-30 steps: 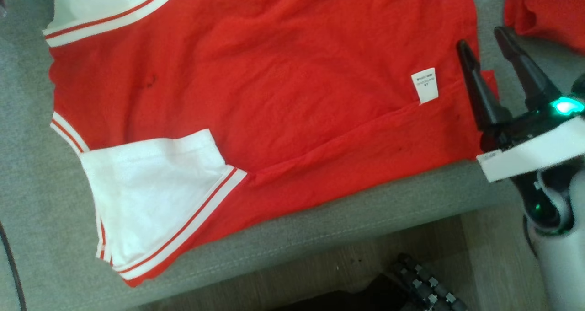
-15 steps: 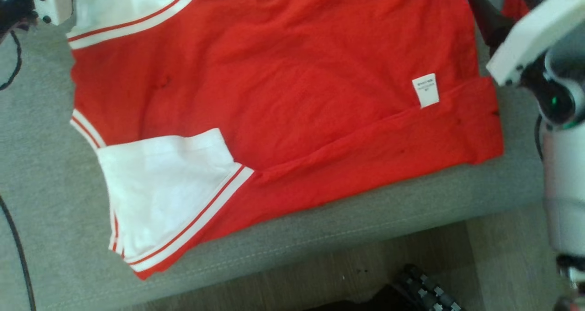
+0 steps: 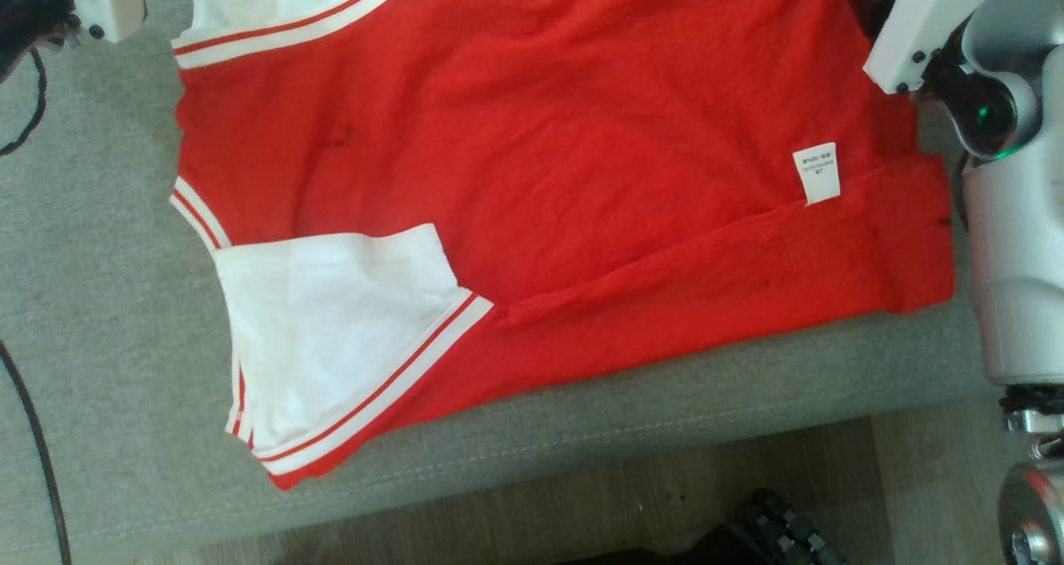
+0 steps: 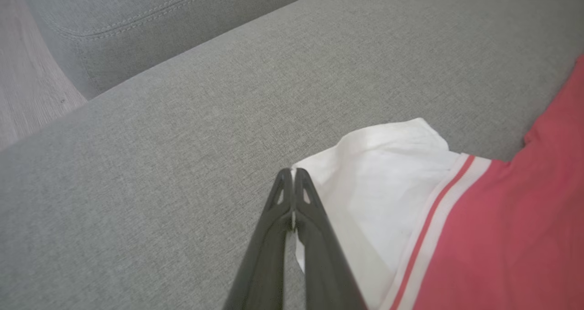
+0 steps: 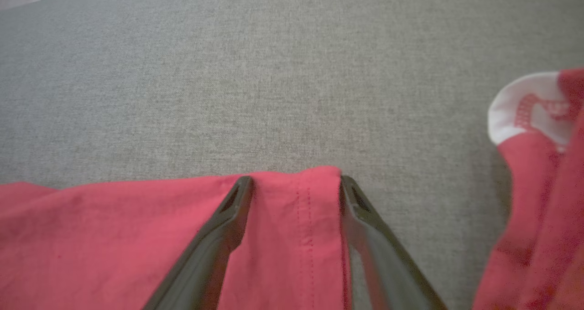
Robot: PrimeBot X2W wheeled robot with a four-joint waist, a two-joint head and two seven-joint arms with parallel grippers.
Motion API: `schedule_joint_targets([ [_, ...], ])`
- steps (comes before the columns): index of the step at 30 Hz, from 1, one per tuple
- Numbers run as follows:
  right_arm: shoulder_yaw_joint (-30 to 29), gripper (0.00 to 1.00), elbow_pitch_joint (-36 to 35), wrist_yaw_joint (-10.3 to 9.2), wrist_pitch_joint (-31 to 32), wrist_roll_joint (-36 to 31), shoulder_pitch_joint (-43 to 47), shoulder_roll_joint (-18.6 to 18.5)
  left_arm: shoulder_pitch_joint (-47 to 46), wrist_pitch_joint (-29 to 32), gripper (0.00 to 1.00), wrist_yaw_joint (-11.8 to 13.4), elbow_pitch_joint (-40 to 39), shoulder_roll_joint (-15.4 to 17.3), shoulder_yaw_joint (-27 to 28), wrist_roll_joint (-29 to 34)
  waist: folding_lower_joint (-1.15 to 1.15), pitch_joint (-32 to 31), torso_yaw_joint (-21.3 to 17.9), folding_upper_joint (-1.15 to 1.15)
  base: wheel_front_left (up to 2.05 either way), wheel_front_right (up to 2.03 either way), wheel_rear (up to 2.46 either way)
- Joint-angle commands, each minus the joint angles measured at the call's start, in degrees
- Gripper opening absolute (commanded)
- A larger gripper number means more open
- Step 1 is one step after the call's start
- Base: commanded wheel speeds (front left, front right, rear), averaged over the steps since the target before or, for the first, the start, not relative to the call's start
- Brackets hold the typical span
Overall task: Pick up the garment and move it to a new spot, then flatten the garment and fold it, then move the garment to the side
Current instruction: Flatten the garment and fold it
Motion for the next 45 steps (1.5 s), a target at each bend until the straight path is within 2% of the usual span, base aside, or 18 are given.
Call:
schedule_joint_targets([
  [1,1.0,0.25,-1.3,0.36,-0.7,-0.3,-1.3,0.2,-3.2,-0.5,0.00,0.0,-1.0,2.9,2.0,-0.4,0.00,0.0,0.1,0.00,0.00,0.00,0.00],
  [2,1.4,0.02,-0.7,0.36,-1.0,-0.1,-1.7,0.2,-3.4,-0.6,0.00,0.0,-0.9,3.0,1.7,-0.5,0.00,0.0,0.2,0.00,0.00,0.00,0.00],
  [3,1.9,0.00,-0.3,0.36,-1.4,0.0,-2.2,0.0,-3.5,-0.9,0.00,0.0,-0.9,3.1,1.4,-0.6,0.00,0.0,0.2,0.00,0.00,0.00,0.00],
  [7,3.2,0.00,0.5,0.36,-3.6,0.7,-3.8,-0.6,-4.5,-4.0,0.00,0.0,-0.9,3.8,0.2,0.2,0.00,-0.2,0.2,0.00,0.00,0.00,0.00],
  [14,2.7,0.00,1.1,0.36,-8.6,3.7,-6.8,-1.3,-7.4,-15.1,0.00,0.0,0.8,4.2,-0.7,4.1,0.00,-0.6,0.5,0.00,0.00,0.00,0.00],
  [20,2.0,0.00,1.6,0.36,-12.5,6.5,-8.1,-3.0,-9.1,-23.5,0.00,0.0,3.3,3.3,-1.0,5.7,0.00,-1.1,2.2,0.00,0.00,0.00,0.00],
  [28,3.5,0.00,-0.6,0.36,-14.5,11.7,-3.6,-7.4,-5.3,-27.8,0.00,0.0,-0.5,4.6,-3.0,-0.1,0.00,-3.2,5.3,0.00,0.00,0.00,0.00],
  [39,4.7,0.00,-8.1,0.36,-16.7,19.6,9.1,-15.7,7.5,-33.1,0.00,0.0,-14.6,10.9,-4.2,-9.9,0.00,-8.2,10.5,0.00,0.00,0.00,0.00],
  [45,4.1,0.00,-11.0,0.36,-16.7,21.9,16.0,-18.5,15.7,-33.4,0.00,1.7,-23.6,14.6,-5.2,-15.0,0.00,-9.9,12.1,0.00,0.00,0.00,0.00],
])
